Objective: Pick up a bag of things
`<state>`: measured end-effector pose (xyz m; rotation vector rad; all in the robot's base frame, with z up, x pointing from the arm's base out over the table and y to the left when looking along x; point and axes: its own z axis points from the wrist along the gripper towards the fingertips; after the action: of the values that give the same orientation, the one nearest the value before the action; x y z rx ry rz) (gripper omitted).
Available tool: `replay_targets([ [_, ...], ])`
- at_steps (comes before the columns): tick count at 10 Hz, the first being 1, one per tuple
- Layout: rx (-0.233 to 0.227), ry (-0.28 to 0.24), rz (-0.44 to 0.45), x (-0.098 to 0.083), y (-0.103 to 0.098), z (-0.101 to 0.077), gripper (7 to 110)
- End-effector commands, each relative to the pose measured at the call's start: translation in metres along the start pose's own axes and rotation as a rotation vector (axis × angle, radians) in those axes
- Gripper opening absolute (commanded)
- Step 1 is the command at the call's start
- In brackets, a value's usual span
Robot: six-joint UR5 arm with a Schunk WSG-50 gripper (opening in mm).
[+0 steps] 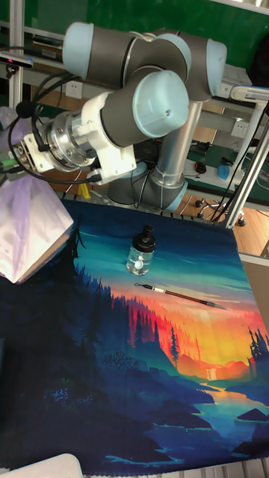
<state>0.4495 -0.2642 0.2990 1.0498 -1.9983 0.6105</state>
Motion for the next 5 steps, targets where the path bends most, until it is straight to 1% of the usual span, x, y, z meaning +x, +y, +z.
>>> replay_targets([
  [1,0.051,0.059,0.024,0.015,-0.012,-0.001,7],
  [3,0.048,0.059,0.018,0.014,-0.011,-0.001,7],
  [4,0.062,0.058,0.030,0.009,-0.014,-0.006,7],
  [5,0.060,0.058,0.027,0.004,-0.013,-0.014,7],
])
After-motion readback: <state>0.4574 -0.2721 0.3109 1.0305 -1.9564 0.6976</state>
